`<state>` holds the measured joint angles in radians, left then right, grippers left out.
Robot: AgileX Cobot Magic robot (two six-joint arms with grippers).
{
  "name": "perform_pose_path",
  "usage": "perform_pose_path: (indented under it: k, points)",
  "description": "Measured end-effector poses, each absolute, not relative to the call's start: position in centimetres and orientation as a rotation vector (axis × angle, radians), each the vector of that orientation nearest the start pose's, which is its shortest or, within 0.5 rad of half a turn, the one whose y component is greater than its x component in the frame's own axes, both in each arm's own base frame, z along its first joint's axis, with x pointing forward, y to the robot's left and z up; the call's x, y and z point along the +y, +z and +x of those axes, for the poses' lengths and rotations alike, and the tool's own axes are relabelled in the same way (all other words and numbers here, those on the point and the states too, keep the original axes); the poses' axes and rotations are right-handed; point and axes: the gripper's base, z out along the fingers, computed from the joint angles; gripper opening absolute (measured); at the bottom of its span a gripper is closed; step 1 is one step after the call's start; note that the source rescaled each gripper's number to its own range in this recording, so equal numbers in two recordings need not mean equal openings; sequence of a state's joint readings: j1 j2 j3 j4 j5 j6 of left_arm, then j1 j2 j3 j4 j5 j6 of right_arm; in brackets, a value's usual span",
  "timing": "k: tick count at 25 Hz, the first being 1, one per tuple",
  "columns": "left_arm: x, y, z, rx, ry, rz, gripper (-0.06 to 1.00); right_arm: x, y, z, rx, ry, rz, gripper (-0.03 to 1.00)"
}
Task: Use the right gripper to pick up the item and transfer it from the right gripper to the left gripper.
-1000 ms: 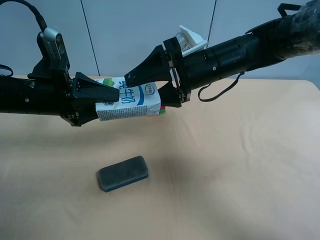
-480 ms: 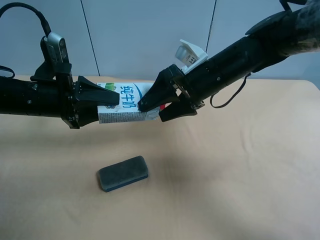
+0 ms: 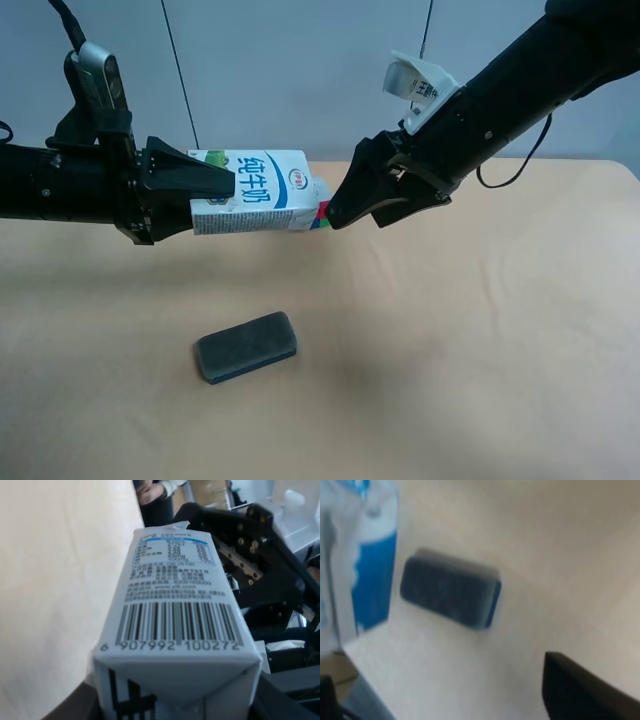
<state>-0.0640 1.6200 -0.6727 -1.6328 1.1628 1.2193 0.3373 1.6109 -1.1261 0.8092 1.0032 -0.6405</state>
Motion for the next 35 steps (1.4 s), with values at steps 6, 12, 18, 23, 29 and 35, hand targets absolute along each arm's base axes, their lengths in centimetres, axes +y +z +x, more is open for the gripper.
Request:
perform_pose_path:
  k: [6, 12, 18, 23, 29, 35]
  points:
    - [-10.0, 21.1, 25.1, 2.196, -1.606, 0.195, 0.01, 13.2, 29.7, 25.4, 2.59, 0.684, -0.781, 0.64]
    - [-9.6, 21.0, 25.2, 2.211, -1.562, 0.265, 0.01, 9.2, 33.9, 22.4, 2.55, 0.252, -0.657, 0.64]
    - [-9.0, 22.3, 26.3, 2.289, -1.448, 0.461, 0.01, 6.5, 37.1, 18.0, 2.507, 0.116, -0.548, 0.64]
    - [-8.7, 23.5, 28.0, 2.32, -1.317, 0.446, 0.01, 4.5, 38.4, 13.5, 2.441, 0.082, -0.488, 0.65]
    - [-7.7, 23.4, 29.5, 2.404, -1.096, 0.34, 0.01, 1.7, 35.4, 8.2, 2.408, -0.012, -0.402, 0.77]
    - [-6.3, 22.4, 30.3, 2.49, -0.843, 0.22, 0.01, 0.1, 31.1, 4.3, 2.386, -0.026, -0.334, 0.79]
